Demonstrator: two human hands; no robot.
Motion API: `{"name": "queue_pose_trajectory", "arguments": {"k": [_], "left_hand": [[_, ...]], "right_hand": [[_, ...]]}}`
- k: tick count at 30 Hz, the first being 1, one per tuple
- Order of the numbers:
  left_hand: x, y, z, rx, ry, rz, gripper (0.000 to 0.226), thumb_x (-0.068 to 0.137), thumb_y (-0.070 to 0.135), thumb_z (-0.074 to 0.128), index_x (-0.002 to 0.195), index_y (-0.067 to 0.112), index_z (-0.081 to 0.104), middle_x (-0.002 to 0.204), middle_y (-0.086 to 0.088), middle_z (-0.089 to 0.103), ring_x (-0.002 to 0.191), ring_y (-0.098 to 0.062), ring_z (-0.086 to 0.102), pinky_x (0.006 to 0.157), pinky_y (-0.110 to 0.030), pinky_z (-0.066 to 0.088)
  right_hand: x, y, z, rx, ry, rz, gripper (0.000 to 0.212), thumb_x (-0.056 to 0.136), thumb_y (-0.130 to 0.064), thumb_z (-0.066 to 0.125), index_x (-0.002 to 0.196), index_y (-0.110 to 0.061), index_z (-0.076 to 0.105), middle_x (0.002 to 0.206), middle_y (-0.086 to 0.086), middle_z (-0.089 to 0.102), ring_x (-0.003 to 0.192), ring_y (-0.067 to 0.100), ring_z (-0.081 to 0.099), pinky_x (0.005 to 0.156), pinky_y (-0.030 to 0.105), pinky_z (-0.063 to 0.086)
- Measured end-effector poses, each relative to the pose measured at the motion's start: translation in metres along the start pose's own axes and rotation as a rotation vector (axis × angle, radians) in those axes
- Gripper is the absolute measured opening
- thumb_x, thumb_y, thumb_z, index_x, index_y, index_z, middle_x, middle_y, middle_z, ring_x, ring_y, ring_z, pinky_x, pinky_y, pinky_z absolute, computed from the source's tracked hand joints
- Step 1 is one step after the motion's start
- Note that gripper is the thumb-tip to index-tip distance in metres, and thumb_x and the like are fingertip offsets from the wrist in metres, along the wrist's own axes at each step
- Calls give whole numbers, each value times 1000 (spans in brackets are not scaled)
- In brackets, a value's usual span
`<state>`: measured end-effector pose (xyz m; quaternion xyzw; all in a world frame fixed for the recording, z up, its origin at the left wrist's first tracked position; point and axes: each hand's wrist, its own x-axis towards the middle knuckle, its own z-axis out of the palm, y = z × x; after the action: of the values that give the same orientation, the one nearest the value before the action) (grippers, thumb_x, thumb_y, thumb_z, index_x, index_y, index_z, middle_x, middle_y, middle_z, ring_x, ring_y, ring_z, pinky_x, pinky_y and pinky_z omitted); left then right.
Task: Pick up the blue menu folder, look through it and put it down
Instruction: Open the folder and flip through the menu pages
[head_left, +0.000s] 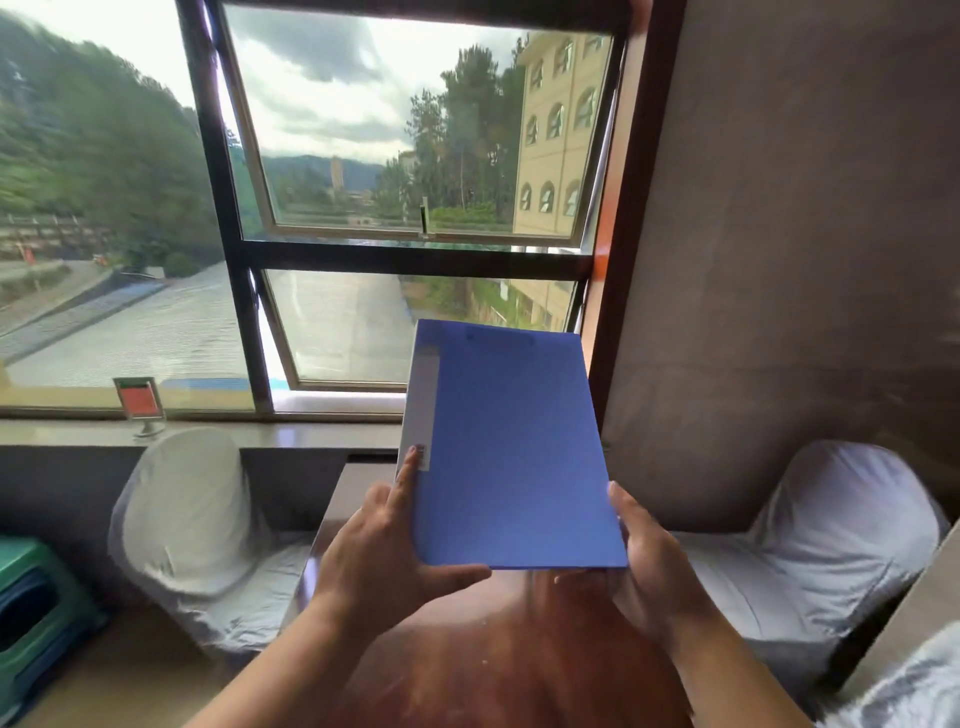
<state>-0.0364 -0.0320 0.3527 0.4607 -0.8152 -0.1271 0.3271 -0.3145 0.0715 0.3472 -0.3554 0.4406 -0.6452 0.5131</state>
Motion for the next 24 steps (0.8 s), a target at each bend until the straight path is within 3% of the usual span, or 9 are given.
{"name": "queue_pose_trajectory", "arguments": {"k": [3, 5, 7, 10, 11, 13, 17, 21, 24], "left_hand": [[-5, 5, -4, 20, 69, 58, 144, 50, 105, 55, 169, 38, 6, 129, -1, 61, 113, -34, 68, 84, -47, 59], [-6, 6, -7, 22, 90, 99, 133, 61, 97, 55, 169, 32, 12, 132, -5, 64, 114, -36, 67, 86, -47, 58], [-6, 4, -12, 3, 151, 155, 113, 78, 92, 41, 164, 20, 35, 136, -12, 70, 116, -40, 69, 87, -48, 59], [-6, 4, -17, -35, 281, 129, 85, 101, 72, 18, 116, 13, 78, 97, -16, 82, 84, -43, 76, 67, -45, 58], [-5, 5, -17, -84, 289, 62, 79, 104, 67, 17, 93, 15, 75, 78, -13, 79, 71, -40, 74, 61, -45, 56], [-2, 5, -15, -309, 249, -172, 60, 107, 58, 31, 74, 19, 62, 59, -8, 72, 53, -21, 72, 62, -46, 55], [3, -8, -6, -668, 213, -405, 29, 109, 30, 52, 88, 20, 70, 71, 4, 81, 48, -19, 72, 70, -48, 63], [2, -19, 1, -694, 201, -442, 37, 109, 30, 53, 80, 18, 74, 72, -1, 82, 46, -24, 70, 72, -53, 65], [0, -21, -1, -663, 177, -471, 50, 106, 43, 52, 69, 18, 73, 65, -3, 79, 44, -24, 68, 68, -51, 62]], "right_hand": [[-2, -5, -5, 65, -30, 40, 56, 105, -60, 42, 137, -22, 69, 126, 18, 78, 104, 43, 77, 68, 51, 65], [-1, -7, -2, 8, -65, 9, 38, 104, -42, 55, 134, -25, 70, 117, 16, 80, 90, 42, 80, 56, 46, 67], [1, -7, 2, -14, -28, -40, 28, 96, -25, 71, 124, -25, 74, 101, 17, 81, 67, 37, 79, 43, 42, 64], [4, -10, 1, -4, 80, -104, 33, 88, -22, 71, 121, -16, 71, 94, 17, 80, 59, 28, 76, 38, 38, 62], [4, -11, 0, 14, 108, -118, 33, 91, -22, 68, 122, -15, 69, 95, 17, 80, 60, 27, 76, 38, 37, 62], [2, -11, -4, 49, 140, -143, 28, 95, -21, 63, 122, -14, 67, 92, 14, 81, 61, 26, 76, 36, 36, 60], [-1, -14, -13, 89, 185, -158, 20, 101, -19, 61, 116, -21, 74, 95, 10, 83, 65, 23, 77, 37, 35, 59], [-1, -20, -13, 131, 176, -108, 24, 96, -22, 63, 117, -19, 76, 109, 17, 82, 80, 31, 81, 39, 39, 62], [-2, -20, -10, 168, 167, -107, 29, 93, -21, 64, 120, -16, 71, 105, 17, 82, 79, 34, 80, 38, 42, 62]]}}
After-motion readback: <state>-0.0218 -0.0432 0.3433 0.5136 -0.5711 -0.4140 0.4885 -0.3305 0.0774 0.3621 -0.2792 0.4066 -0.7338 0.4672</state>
